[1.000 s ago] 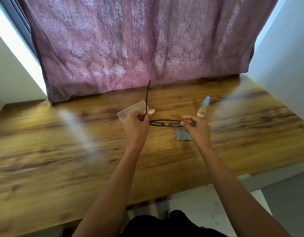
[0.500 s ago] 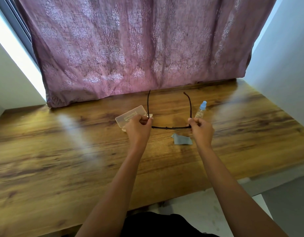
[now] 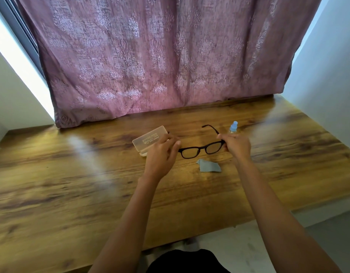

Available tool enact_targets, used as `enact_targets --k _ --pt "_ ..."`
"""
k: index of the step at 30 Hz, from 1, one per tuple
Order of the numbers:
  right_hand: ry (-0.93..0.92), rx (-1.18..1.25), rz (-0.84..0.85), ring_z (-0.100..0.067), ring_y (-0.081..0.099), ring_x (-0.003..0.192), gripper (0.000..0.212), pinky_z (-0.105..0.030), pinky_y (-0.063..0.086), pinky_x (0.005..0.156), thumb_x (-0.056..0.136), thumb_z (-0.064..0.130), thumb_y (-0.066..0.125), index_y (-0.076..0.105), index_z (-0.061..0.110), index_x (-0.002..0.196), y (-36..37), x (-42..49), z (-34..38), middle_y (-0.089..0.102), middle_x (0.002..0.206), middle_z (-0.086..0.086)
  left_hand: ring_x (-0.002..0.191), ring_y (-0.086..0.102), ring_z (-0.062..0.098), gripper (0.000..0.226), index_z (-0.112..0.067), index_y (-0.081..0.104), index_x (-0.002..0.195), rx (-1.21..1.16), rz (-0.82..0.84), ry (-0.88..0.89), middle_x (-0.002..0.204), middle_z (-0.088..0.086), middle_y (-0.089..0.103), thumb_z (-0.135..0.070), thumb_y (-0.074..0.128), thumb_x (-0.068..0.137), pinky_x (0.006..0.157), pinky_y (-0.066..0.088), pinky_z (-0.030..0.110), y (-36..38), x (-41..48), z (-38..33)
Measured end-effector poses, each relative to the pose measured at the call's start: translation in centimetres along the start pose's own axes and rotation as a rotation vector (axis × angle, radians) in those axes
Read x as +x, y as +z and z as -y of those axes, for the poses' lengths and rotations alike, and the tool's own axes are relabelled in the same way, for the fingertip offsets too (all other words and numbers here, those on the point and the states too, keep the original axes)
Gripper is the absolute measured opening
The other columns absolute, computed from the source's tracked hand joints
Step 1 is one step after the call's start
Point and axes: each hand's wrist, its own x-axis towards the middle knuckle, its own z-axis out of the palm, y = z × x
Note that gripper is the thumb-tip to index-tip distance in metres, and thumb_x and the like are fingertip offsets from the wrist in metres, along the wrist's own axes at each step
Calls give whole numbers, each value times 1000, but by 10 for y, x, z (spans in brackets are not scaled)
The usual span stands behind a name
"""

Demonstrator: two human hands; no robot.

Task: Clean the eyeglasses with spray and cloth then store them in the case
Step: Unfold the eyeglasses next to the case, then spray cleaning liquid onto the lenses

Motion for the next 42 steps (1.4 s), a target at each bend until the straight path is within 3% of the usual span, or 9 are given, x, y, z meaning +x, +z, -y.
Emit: enact_targets --k 4,7,12,16,21,24,28,39,42 --pt "116 11 23 -12 44 43 23 -26 42 54 71 12 72 57 11 52 0 13 3 52 49 -3 61 49 -1 30 -15 58 81 -2 121 141 79 -14 52 -38 42 92 56 41 19 1 -1 0" --pt "153 69 49 -13 44 44 20 -26 42 54 72 14 73 60 6 59 1 21 1 53 52 -4 56 41 2 20 -23 46 74 -25 119 146 69 -20 40 -32 43 92 53 33 16 7 3 0" --pt "122 224 63 -10 50 42 23 -25 46 56 84 14 64 58 9 63 1 34 -2 58 58 -5 50 49 4 23 -24 43 72 -137 17 47 59 -9 48 -25 41 96 51 40 24 23 16 3" --pt "11 28 -122 -17 57 73 7 -30 48 70 83 13 62 66 8 82 -4 48 -9 63 81 -5 50 53 8 28 -18 44 69 -164 -26 -52 56 -2 52 -13 44 96 50 33 10 37 28 8" --pt "7 -110 -222 -20 55 88 32 -30 42 72 79 8 66 55 4 109 -6 73 -20 60 106 -8 51 55 5 26 -7 53 75 -200 -33 -130 62 4 54 -15 41 97 49 34 8 47 43 8" --pt "18 -200 -200 -30 54 107 50 -36 43 84 76 7 70 49 7 121 -3 89 -32 51 126 -14 51 56 6 25 -12 55 78 -214 -39 -143 62 3 55 -18 41 97 51 36 8 55 50 7" --pt "12 -268 -125 -33 47 119 59 -39 40 93 78 10 67 42 10 132 0 104 -43 47 134 -16 52 56 8 27 -13 53 76 -209 -63 -165 57 1 56 -20 39 98 55 38 11 64 57 10" --pt "-109 -157 -81 -29 55 107 38 -28 38 79 85 13 62 50 3 120 8 113 -54 59 116 -15 49 57 11 31 -14 46 73 -213 -137 -213 52 -3 60 -30 35 97 56 51 39 76 68 14" --pt "-196 -47 -18 -28 57 93 21 -30 43 71 92 17 53 52 6 109 11 107 -54 59 92 -5 50 59 15 32 -20 46 73 -266 -144 -251 51 -7 59 -39 33 95 58 52 48 75 70 15"
